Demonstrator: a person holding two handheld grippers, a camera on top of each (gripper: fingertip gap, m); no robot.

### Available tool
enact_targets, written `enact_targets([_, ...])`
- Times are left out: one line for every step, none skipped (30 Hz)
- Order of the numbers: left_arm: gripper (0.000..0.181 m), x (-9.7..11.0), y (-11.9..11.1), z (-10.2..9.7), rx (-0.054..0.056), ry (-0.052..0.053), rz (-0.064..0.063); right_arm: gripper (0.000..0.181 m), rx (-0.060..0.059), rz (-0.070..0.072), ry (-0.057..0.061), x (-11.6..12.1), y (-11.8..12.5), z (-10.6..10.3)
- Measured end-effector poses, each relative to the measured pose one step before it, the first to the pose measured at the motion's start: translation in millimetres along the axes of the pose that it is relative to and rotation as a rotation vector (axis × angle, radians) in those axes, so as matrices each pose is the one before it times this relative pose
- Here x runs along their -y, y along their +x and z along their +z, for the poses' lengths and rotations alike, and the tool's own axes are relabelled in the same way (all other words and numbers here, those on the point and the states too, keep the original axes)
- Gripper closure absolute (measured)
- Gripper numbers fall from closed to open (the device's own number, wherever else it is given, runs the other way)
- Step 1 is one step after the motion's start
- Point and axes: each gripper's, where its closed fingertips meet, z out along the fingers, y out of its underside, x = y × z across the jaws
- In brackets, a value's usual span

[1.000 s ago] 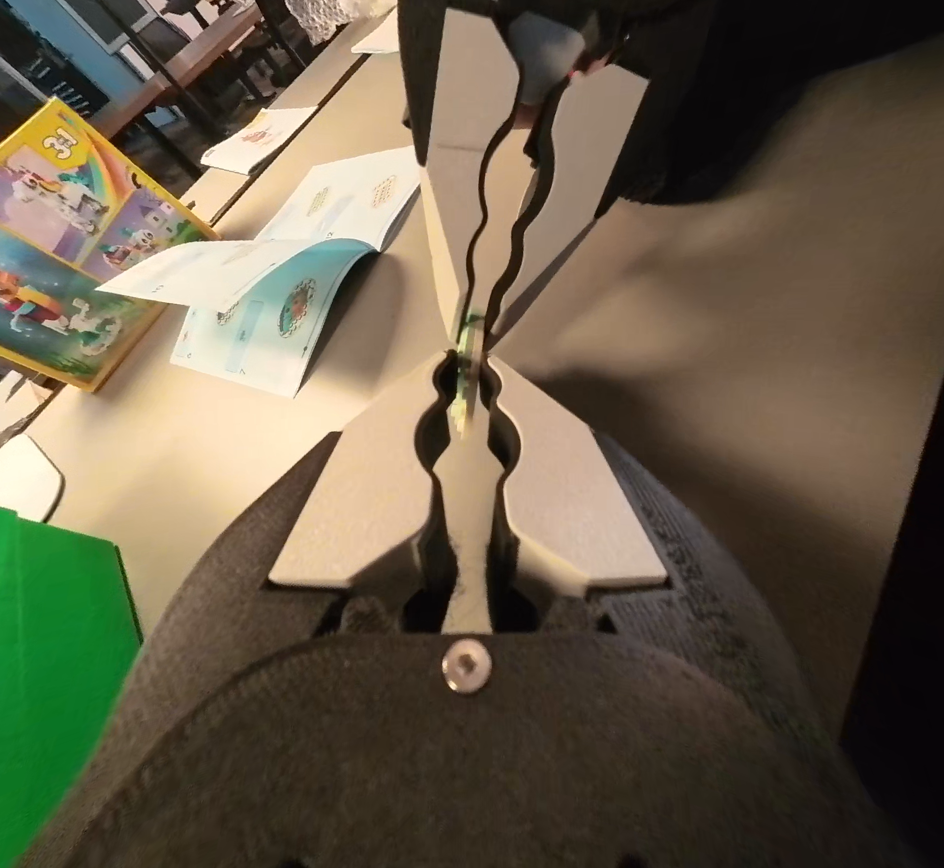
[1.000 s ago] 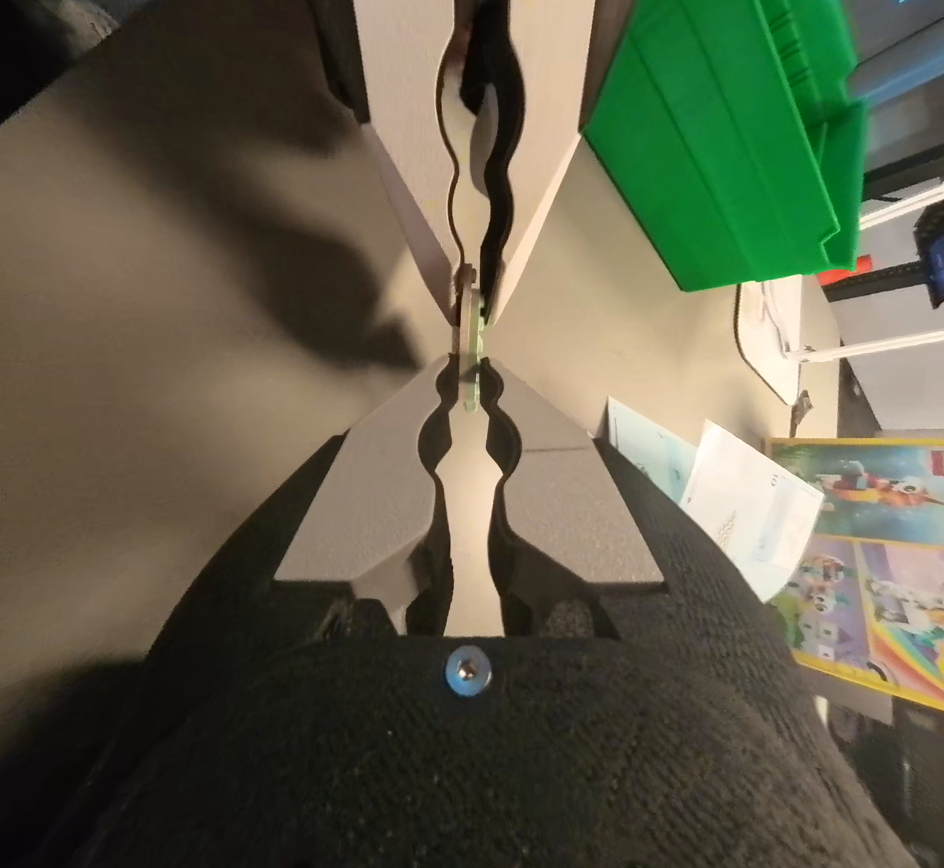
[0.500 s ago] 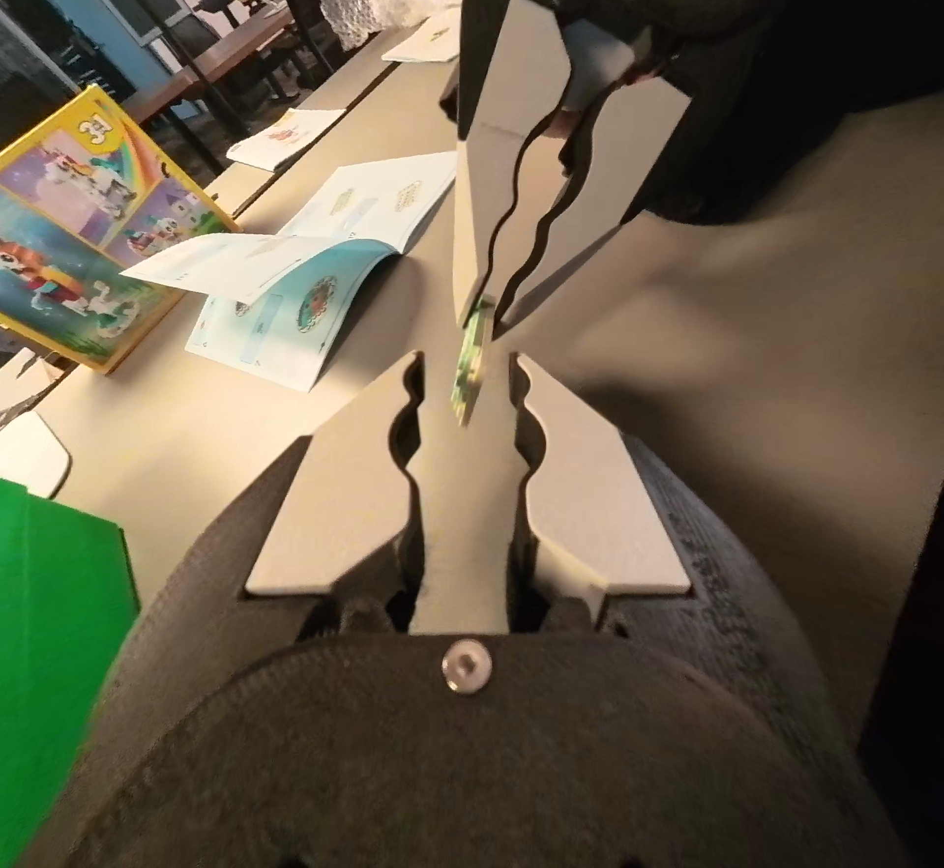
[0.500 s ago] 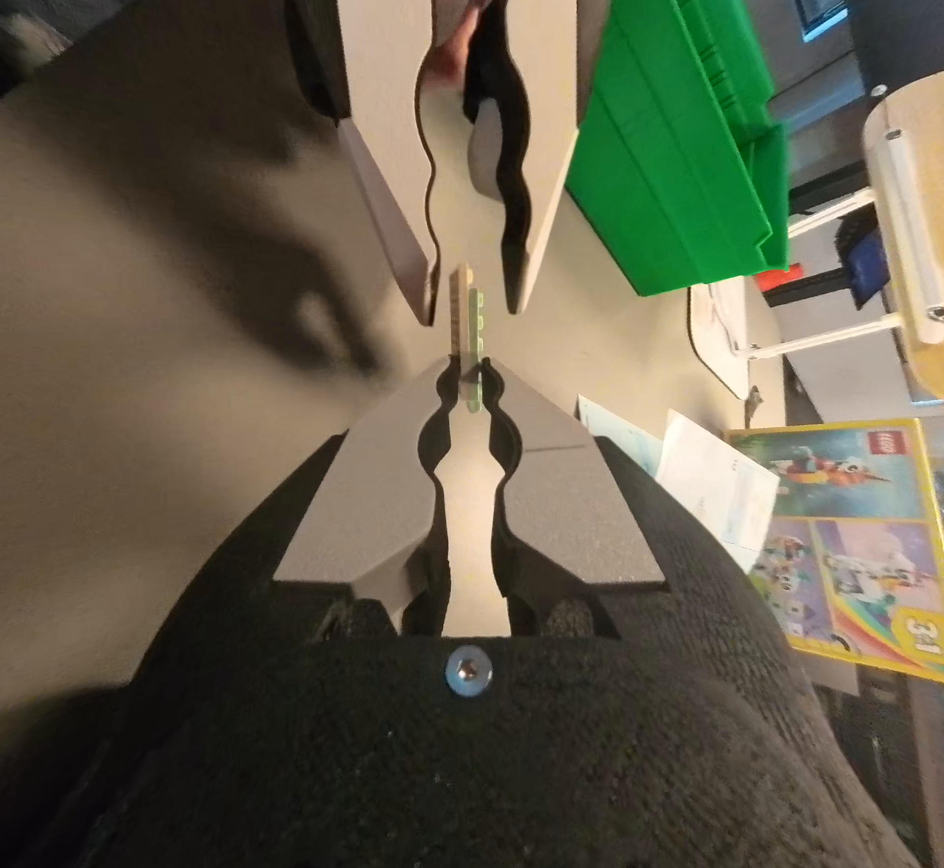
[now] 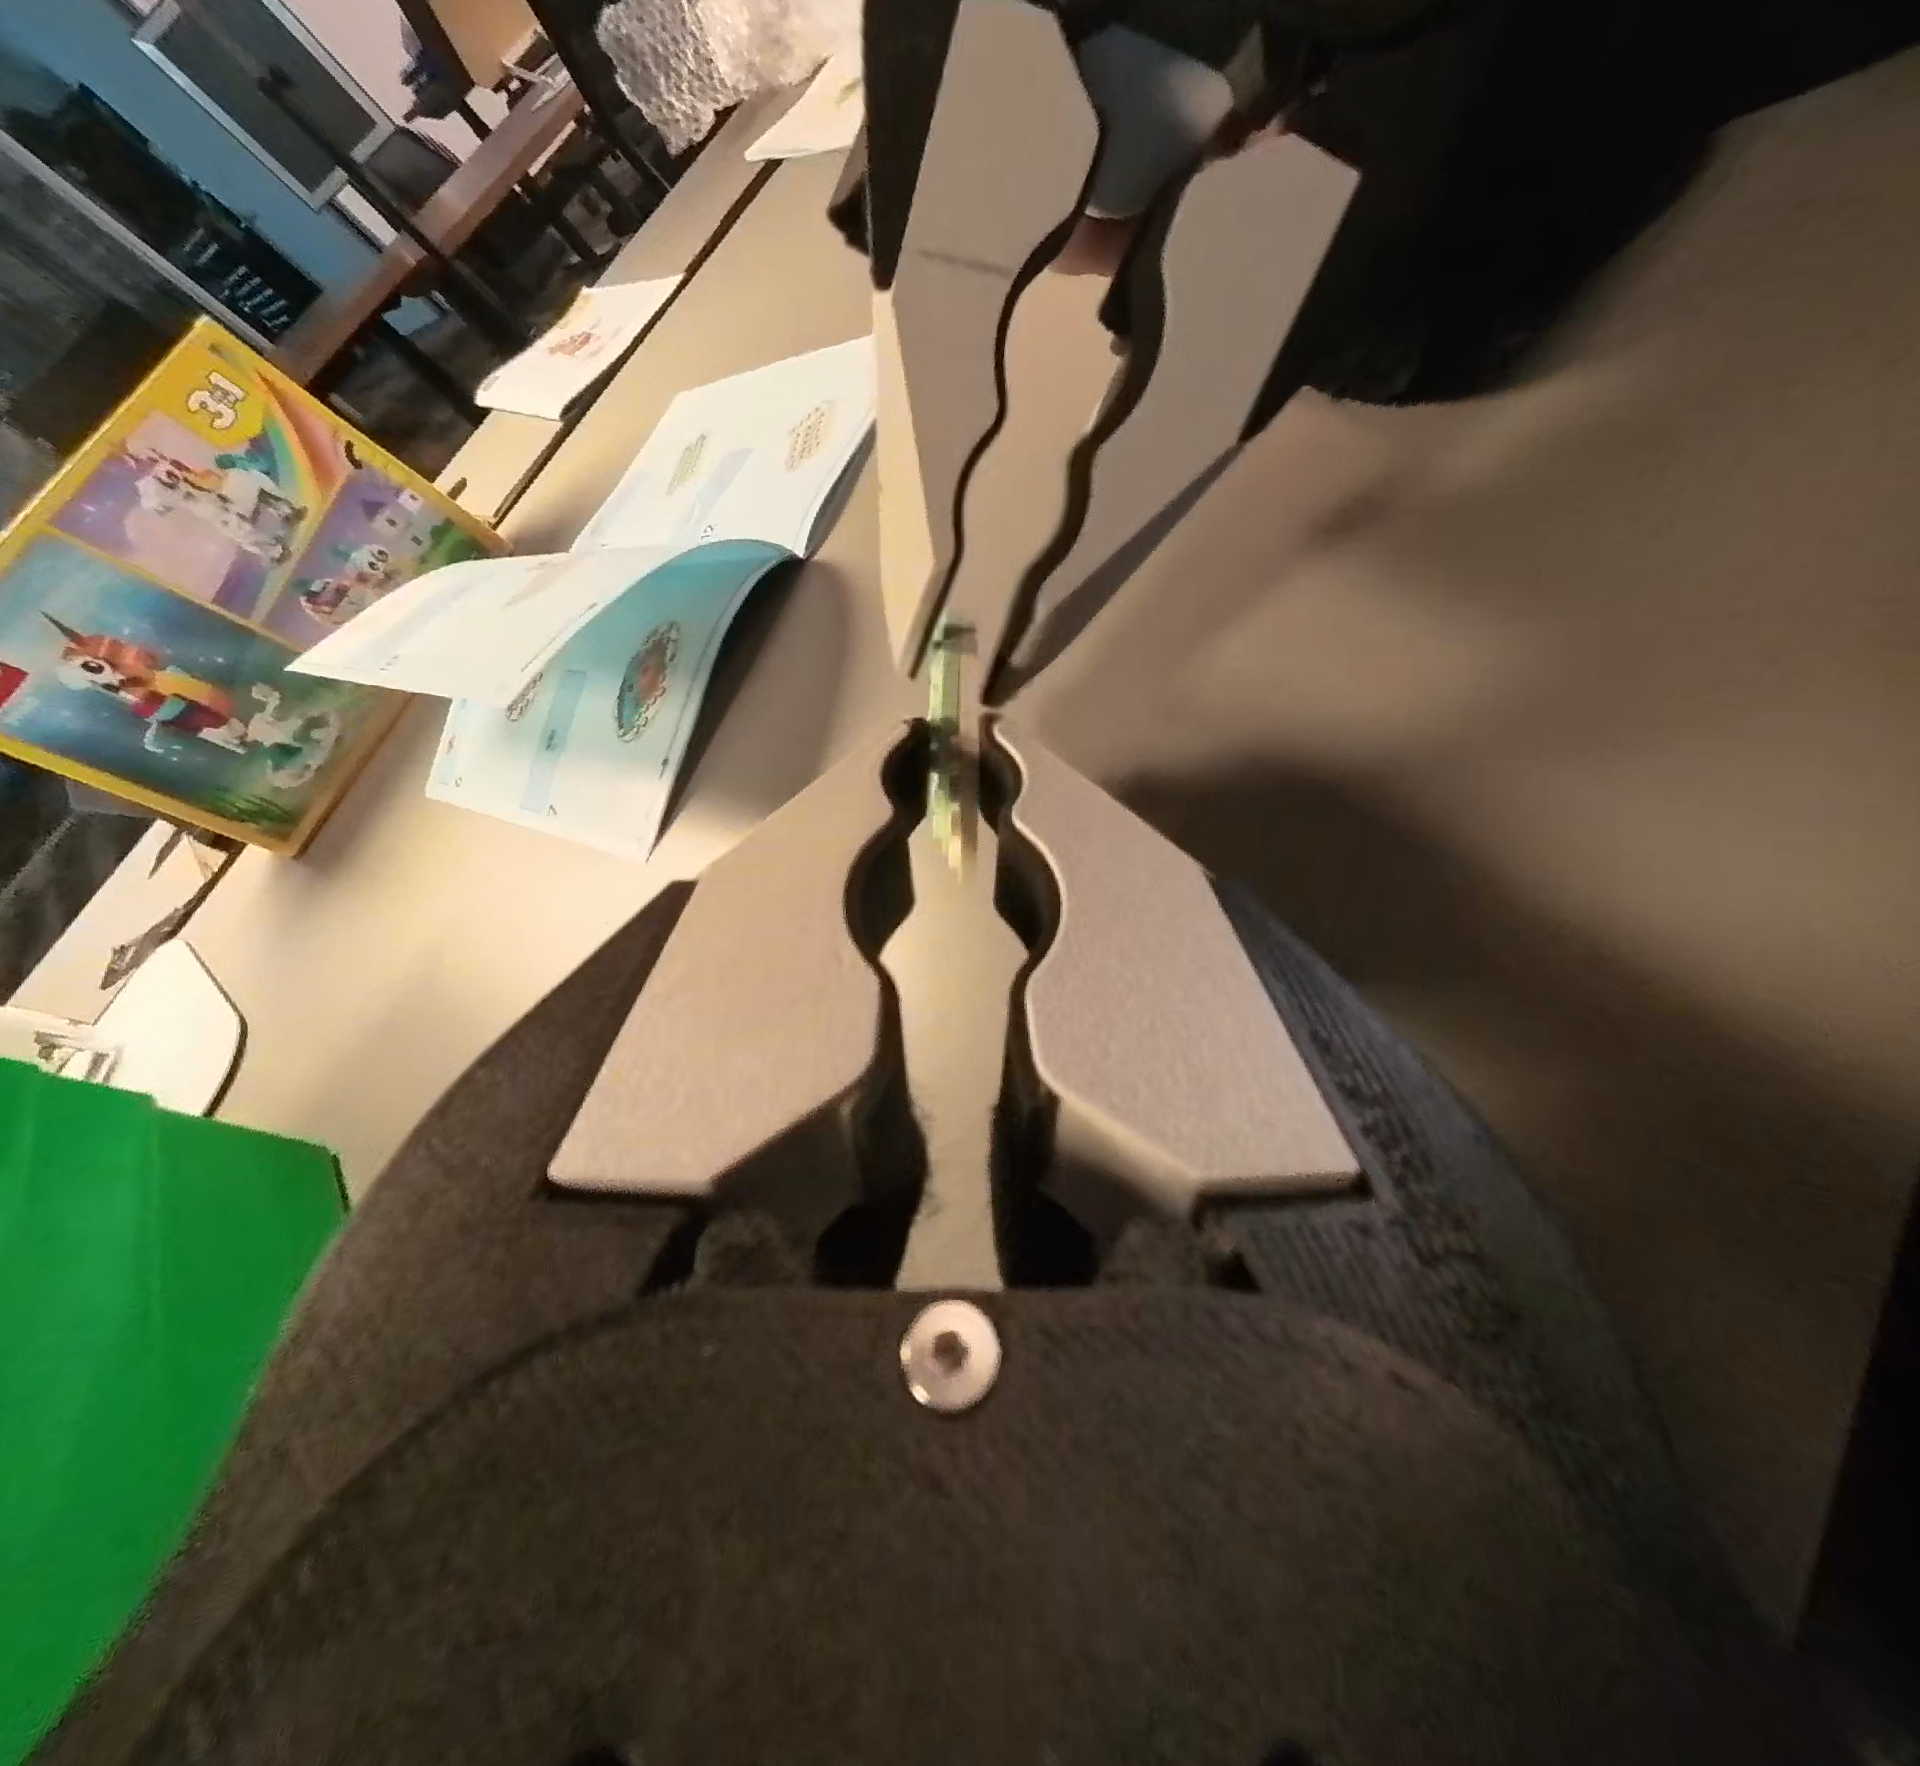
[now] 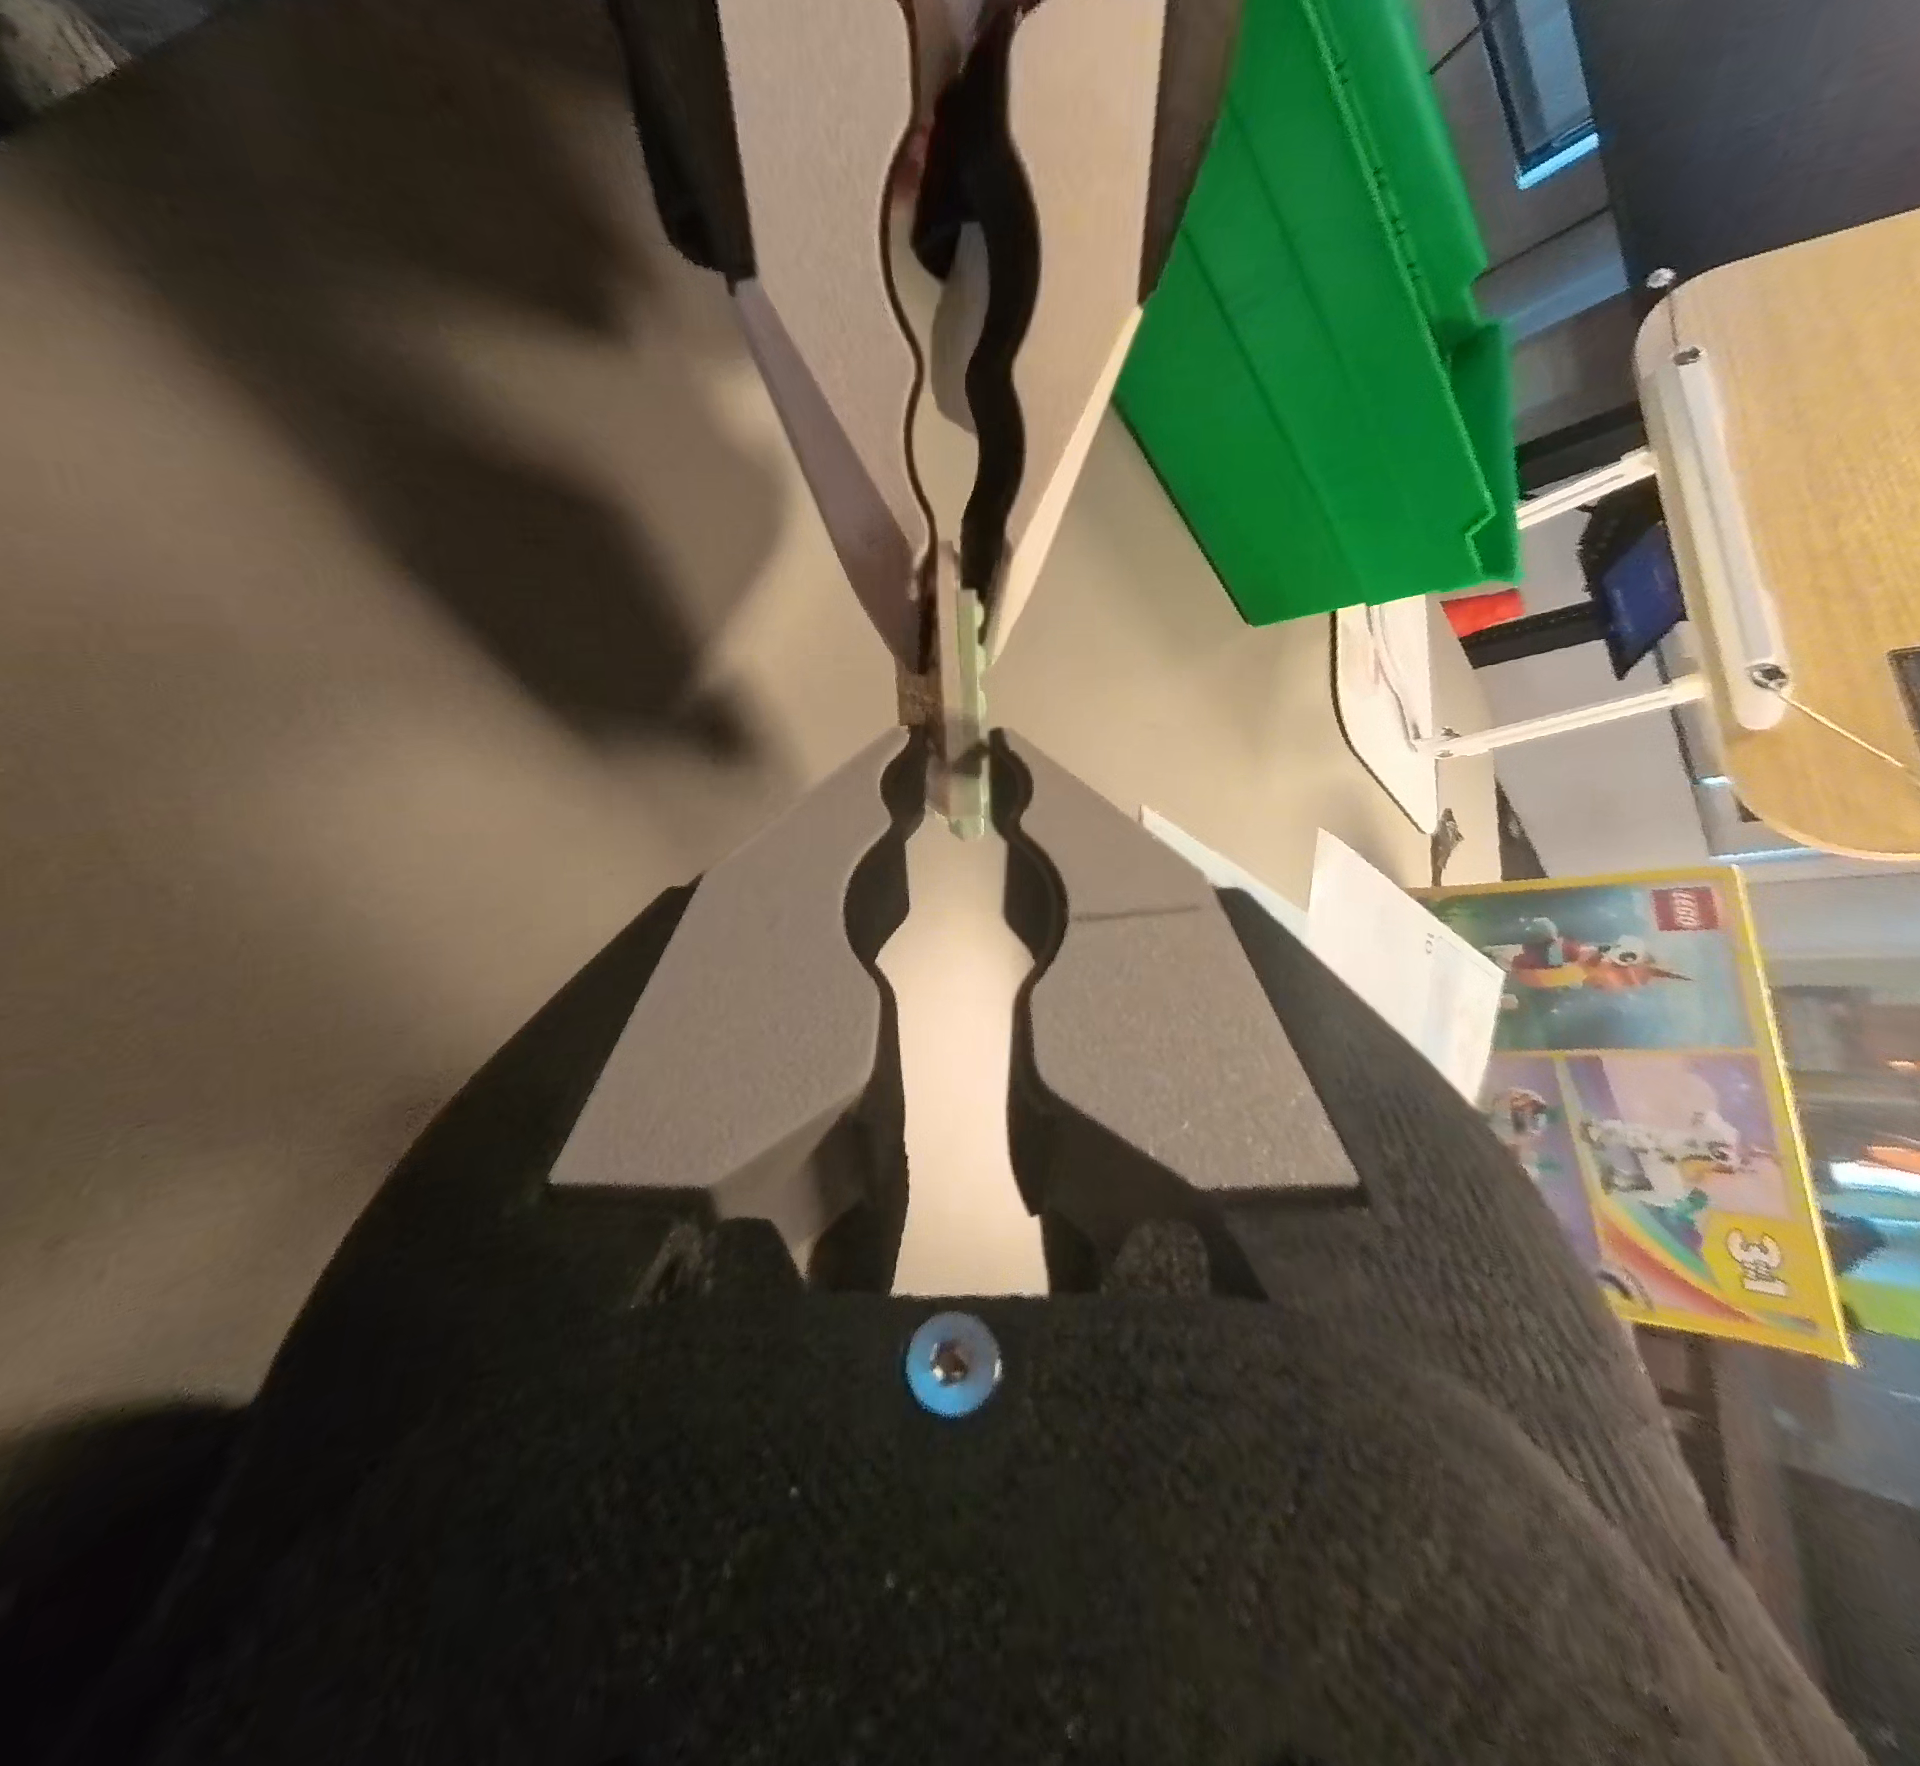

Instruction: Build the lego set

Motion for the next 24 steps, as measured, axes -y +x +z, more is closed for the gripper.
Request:
enact_targets([0.173, 0.33, -0.67, 0.28, 0.0005, 0.0002, -0.0051, 0.164, -0.0042, -0.0037, 0.0041, 1.01, -0.24, 0.4])
enact_targets([0.173, 0.34, -0.25, 0.51, -0.0011, -0.0018, -0.0023, 0.161, 0.0027, 0.0041, -0.0027, 0.2, -0.89, 0.93])
enact_targets([0.174, 0.66, 0.54, 0.72, -0.0028, -0.0016, 0.0038, 0.16, 0.0054, 0.0019, -0.0069, -0.35, -1.33, 1.17])
enact_targets([0.174, 0.13, 1.45, 0.78, -0.0062, -0.0059, 0.0098, 0.164, -0.0047, -0.0062, -0.0044, -0.47, -0.19, 1.06])
enact_targets([0.174, -0.66, 0.52, 0.92, 0.0035, -0.0096, 0.0125, 0.169, -0.011, -0.0139, -0.0044, -0.76, 1.12, 0.34])
enact_targets([0.174, -1.37, 0.9, 0.97, 0.0012, -0.0121, 0.0169, 0.172, 0.0068, -0.0006, -0.0078, -1.4, -0.86, 0.24])
enact_targets([0.174, -1.03, 1.5, 1.2, -0.0032, -0.0106, 0.0092, 0.172, 0.0206, 0.0281, -0.0113, -1.63, -2.05, 0.54])
enact_targets([0.173, 0.03, 0.72, 1.13, 0.0019, -0.003, 0.0024, 0.173, 0.014, 0.0233, -0.0053, -1.38, -1.72, 0.12])
enact_targets([0.173, 1.12, -0.37, 1.0, 0.0102, 0.006, -0.0048, 0.174, -0.0033, 0.0032, 0.0002, -0.94, 0.27, -0.71])
enact_targets([0.172, 1.56, -0.85, 0.53, 0.0109, 0.0117, -0.0139, 0.175, -0.0053, 0.0063, 0.0011, -0.53, 0.79, -1.12])
enact_targets([0.171, 2.7, -2.28, -0.23, 0.0168, 0.0211, -0.0284, 0.175, -0.0093, 0.0083, 0.0072, 0.45, 1.94, -1.38])
enact_targets([0.169, 2.81, -3.38, -0.82, 0.0195, 0.0224, -0.0354, 0.175, -0.0195, 0.0079, 0.0196, 1.57, 3.37, -1.91])
enact_targets([0.156, 1.79, -3.66, -1.13, 0.0169, 0.0144, -0.0296, 0.175, -0.0171, 0.0086, 0.0307, 2.68, 2.82, -2.14])
enact_targets([0.146, -0.55, -2.8, -0.84, 0.0065, -0.0012, -0.0168, 0.175, -0.0218, 0.0088, 0.0301, 2.56, 2.99, -1.95])
enact_targets([0.144, -1.65, -2.36, -0.56, 0.0043, -0.0082, -0.005, 0.175, -0.0139, 0.0017, 0.0258, 2.26, 1.55, -1.61])
enact_targets([0.143, -0.97, -1.85, -0.54, 0.0049, -0.0046, 0.0097, 0.175, -0.0047, -0.0048, 0.032, 3.13, 0.03, -1.61])
enact_targets([0.146, 0.29, 0.61, -0.68, -0.0067, 0.0028, 0.0238, 0.175, 0.0012, 0.0016, 0.029, 2.88, -0.4, -1.3])
enact_targets([0.152, 1.5, 1.76, -0.76, -0.0111, 0.0083, 0.0283, 0.175, 0.0104, 0.0063, 0.0219, 1.94, -1.39, -0.91])
enact_targets([0.16, 1.7, 0.65, -0.61, -0.0025, 0.0066, 0.027, 0.175, 0.0039, 0.0031, 0.019, 1.61, -0.14, -0.83])
enact_targets([0.169, 0.84, 2.49, -0.26, -0.0163, -0.0011, 0.027, 0.175, 0.0001, 0.0005, 0.0162, 1.33, 0.51, -0.99])
enact_targets([0.171, 0.69, 0.87, 0.24, -0.0067, -0.0051, 0.0176, 0.175, 0.0029, 0.0033, 0.0044, -0.1, 0.57, -0.73])
enact_targets([0.172, -0.3, 0.26, 0.48, -0.0029, -0.0109, 0.016, 0.174, 0.0, 0.0053, -0.0018, -0.89, 0.69, -0.41])
enact_targets([0.173, -0.58, 0.43, 0.72, -0.0065, -0.0132, 0.0091, 0.174, -0.0053, 0.0023, -0.0016, -0.42, 0.65, -0.34])
enact_targets([0.173, -0.78, -0.31, 0.78, -0.0029, -0.0146, -0.0002, 0.172, -0.0128, -0.0037, -0.0031, -0.18, 1.03, -0.32])
